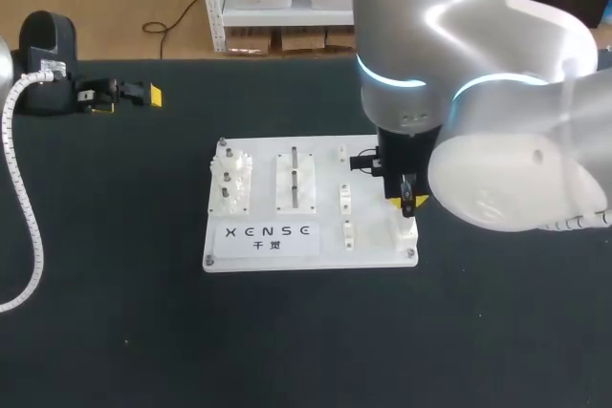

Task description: Insert the USB connector, Ethernet cable, and multi-pin plug into their matching sockets one by one.

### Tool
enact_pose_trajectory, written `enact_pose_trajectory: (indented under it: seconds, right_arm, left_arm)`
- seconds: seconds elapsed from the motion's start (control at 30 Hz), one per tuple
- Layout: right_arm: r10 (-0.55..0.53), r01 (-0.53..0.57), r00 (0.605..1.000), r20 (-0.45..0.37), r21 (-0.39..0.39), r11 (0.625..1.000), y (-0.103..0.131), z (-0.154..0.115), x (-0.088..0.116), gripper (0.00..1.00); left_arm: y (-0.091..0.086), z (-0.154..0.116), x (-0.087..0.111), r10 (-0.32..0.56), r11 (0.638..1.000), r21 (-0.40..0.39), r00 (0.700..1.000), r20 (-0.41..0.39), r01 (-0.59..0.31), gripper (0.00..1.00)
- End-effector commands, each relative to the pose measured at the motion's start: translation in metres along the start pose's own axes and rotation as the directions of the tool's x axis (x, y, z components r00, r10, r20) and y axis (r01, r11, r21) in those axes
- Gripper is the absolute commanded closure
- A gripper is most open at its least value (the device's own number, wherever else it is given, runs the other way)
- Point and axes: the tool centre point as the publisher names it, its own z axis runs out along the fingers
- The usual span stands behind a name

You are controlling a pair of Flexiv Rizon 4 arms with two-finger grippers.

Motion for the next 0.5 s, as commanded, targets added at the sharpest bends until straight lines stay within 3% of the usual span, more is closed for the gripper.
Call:
enact_pose_trajectory:
  seconds: [0.03, 0.5]
  right_arm:
    - [0.001, -0.001, 1.000, 0.005, -0.007, 1.000, -0.0015, 0.0067, 0.0006, 1.00]
    - [0.004, -0.004, 1.000, -0.002, -0.019, 1.000, -0.0042, 0.0085, 0.0045, 1.00]
  left_arm:
    - [0.0000, 0.0000, 0.0000, 0.000, 1.000, 0.000, 1.000, 0.000, 0.000, 0.00]
    - [0.0000, 0.0000, 0.0000, 0.000, 1.000, 0.000, 1.000, 0.000, 0.000, 0.00]
